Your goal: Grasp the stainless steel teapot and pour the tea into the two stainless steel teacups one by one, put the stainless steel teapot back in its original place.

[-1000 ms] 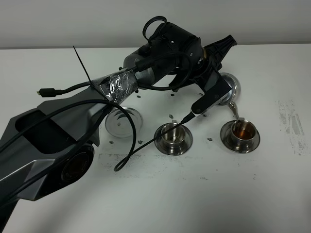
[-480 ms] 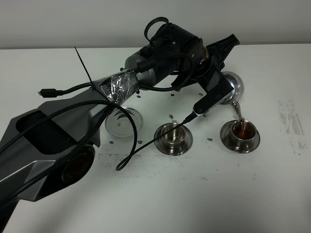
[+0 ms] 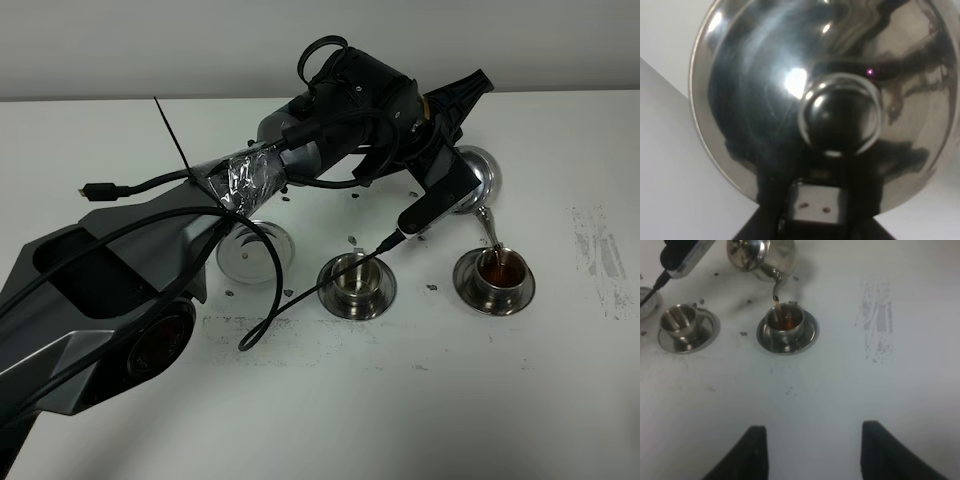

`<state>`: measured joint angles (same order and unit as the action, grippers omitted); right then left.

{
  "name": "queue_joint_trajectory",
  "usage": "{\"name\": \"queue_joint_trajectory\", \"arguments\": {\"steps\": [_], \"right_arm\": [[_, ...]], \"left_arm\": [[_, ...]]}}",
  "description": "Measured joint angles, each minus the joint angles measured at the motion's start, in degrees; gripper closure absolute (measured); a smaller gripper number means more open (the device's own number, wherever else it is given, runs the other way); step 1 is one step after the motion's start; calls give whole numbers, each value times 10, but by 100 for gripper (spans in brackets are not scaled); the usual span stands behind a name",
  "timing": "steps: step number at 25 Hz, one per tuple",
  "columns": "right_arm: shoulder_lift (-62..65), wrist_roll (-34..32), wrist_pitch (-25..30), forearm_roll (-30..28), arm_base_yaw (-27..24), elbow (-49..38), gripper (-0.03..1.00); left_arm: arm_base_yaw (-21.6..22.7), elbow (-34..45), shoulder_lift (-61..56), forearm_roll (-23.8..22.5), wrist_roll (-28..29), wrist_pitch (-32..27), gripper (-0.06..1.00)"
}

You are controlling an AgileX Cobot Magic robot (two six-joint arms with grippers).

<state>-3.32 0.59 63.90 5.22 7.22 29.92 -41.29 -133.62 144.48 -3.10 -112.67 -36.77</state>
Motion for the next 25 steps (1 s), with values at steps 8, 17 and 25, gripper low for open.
{"name": "queue_joint_trajectory", "arguments": {"steps": [8, 17, 25], "right_arm": [[0, 0, 0, 0, 0, 0, 56], [0, 0, 0, 0, 0, 0, 56], [0, 0, 0, 0, 0, 0, 56]], "left_arm": [[0, 0, 0, -16, 0, 1, 75], [0, 0, 0, -18, 0, 1, 75], [0, 0, 0, -22, 0, 3, 75]]}}
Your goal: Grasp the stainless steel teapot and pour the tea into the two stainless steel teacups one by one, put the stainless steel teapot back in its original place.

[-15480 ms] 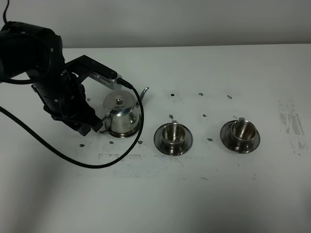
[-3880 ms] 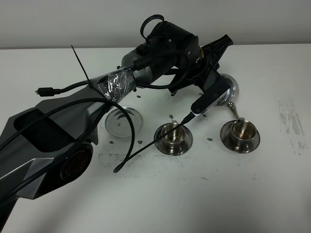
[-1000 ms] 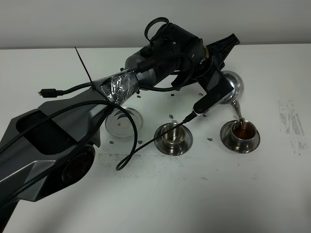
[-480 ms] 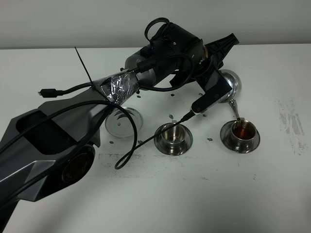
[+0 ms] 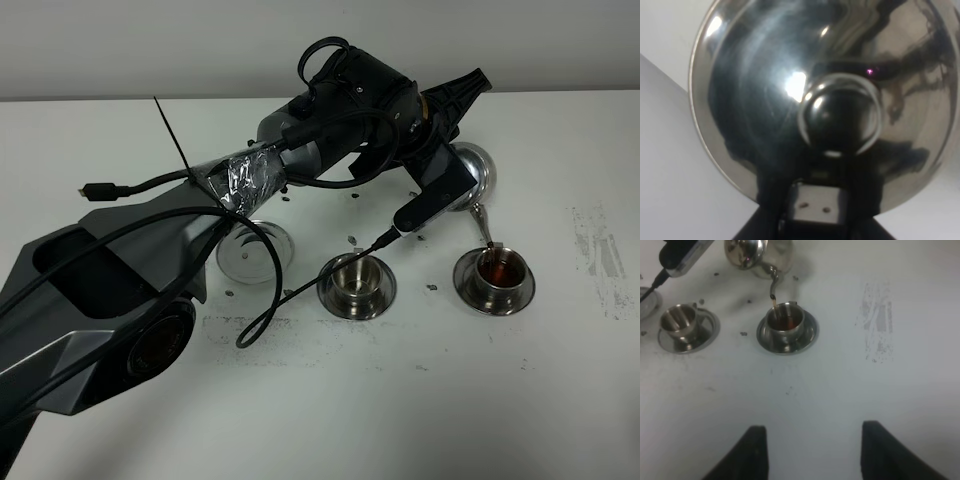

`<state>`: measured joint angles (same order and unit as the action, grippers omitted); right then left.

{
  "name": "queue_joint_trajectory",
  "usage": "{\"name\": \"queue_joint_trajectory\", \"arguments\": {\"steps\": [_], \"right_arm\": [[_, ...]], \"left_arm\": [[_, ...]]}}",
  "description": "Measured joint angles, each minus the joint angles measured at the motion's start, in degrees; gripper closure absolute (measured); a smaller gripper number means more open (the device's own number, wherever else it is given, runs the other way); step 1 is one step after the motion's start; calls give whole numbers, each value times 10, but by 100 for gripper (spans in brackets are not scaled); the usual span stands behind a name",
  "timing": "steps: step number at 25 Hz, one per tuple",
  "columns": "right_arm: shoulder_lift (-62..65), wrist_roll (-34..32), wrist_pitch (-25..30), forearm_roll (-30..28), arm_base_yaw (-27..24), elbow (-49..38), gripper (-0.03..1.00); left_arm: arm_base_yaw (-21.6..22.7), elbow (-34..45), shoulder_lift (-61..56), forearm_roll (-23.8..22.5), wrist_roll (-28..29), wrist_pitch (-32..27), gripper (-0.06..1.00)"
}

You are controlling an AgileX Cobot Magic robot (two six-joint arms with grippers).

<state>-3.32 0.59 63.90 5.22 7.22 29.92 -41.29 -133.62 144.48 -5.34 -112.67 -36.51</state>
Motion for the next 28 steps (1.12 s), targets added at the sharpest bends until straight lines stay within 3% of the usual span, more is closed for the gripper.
{"name": "queue_joint_trajectory", "arguments": {"steps": [28], "right_arm": [[0, 0, 0, 0, 0, 0, 56]], "left_arm": [[0, 0, 0, -3, 0, 12, 75]]}}
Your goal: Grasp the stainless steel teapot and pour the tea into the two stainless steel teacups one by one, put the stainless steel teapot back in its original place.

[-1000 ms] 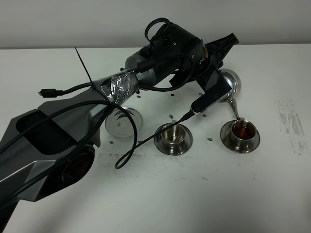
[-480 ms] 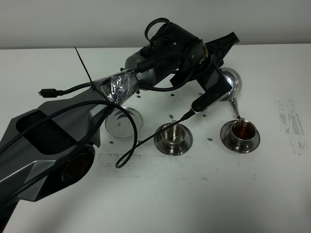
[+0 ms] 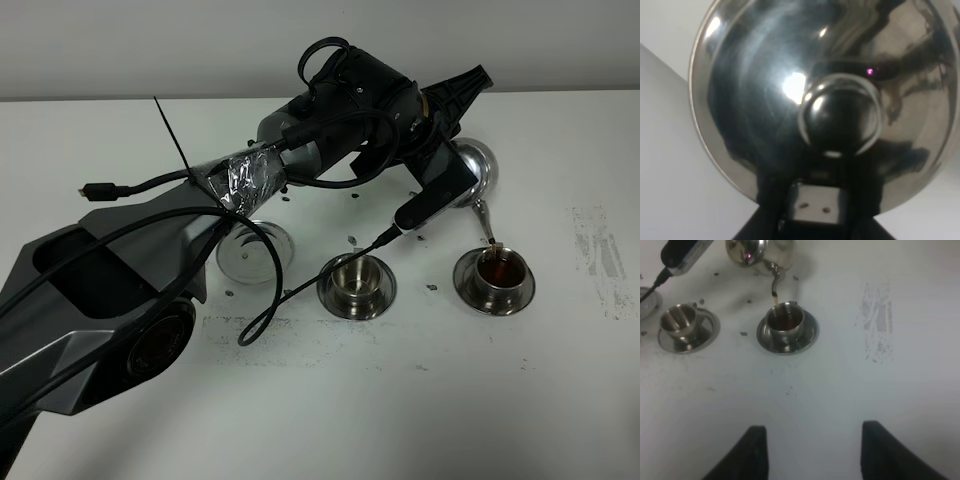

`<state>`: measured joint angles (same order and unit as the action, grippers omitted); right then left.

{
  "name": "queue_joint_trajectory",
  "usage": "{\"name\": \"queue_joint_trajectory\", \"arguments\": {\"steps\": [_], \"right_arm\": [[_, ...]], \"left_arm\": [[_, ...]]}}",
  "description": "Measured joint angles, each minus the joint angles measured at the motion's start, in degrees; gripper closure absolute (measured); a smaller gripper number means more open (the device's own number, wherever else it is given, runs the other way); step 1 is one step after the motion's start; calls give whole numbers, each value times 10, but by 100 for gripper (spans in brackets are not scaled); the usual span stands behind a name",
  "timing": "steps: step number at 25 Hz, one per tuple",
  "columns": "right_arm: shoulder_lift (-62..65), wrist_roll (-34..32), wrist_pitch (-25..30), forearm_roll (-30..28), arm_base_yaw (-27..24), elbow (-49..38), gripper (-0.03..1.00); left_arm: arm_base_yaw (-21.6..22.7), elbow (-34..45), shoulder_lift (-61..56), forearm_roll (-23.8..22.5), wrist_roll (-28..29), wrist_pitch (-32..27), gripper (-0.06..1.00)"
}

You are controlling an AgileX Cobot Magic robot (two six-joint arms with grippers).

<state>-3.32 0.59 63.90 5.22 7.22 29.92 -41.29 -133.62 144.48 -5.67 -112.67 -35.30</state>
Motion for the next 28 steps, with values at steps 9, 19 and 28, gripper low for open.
{"name": "queue_joint_trajectory", "arguments": {"steps": [9, 19, 28], "right_arm": [[0, 0, 0, 0, 0, 0, 56], [0, 0, 0, 0, 0, 0, 56], [0, 0, 0, 0, 0, 0, 56]], "left_arm": [[0, 0, 0, 0, 0, 7, 75], [0, 0, 0, 1, 0, 10, 75], [0, 0, 0, 2, 0, 13, 75]]}}
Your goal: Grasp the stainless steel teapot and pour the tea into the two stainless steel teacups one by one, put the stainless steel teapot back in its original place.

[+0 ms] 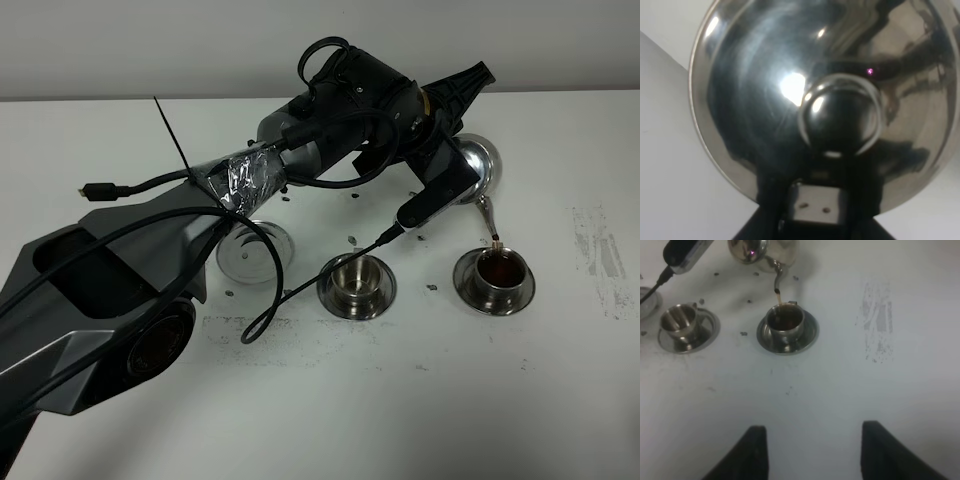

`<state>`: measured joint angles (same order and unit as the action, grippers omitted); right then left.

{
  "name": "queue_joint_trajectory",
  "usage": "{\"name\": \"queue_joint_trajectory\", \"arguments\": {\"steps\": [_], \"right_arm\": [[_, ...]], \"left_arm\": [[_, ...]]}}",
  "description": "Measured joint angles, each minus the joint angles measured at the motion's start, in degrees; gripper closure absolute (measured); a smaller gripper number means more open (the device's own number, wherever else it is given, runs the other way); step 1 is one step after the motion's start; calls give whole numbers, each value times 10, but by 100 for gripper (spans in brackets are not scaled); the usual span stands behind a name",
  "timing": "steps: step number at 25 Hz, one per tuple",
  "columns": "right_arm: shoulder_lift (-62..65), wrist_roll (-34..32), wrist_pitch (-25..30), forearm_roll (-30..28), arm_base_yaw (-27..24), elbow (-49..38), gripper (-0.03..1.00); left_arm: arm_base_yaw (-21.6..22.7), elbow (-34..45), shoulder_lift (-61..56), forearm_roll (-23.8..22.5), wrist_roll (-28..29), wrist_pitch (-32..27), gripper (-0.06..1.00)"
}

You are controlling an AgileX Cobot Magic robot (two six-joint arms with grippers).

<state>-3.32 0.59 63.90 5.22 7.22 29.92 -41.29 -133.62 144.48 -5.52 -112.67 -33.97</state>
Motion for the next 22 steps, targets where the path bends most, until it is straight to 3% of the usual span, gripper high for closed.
{"name": "queue_joint_trajectory", "arguments": {"steps": [11, 18, 22], "right_arm": [[0, 0, 0, 0, 0, 0, 56], [0, 0, 0, 0, 0, 0, 56], [0, 0, 0, 0, 0, 0, 56]], "left_arm": [[0, 0, 0, 9, 21, 0, 75], [0, 0, 0, 9, 92, -17, 75], [1, 0, -3, 16, 165, -28, 75]]}}
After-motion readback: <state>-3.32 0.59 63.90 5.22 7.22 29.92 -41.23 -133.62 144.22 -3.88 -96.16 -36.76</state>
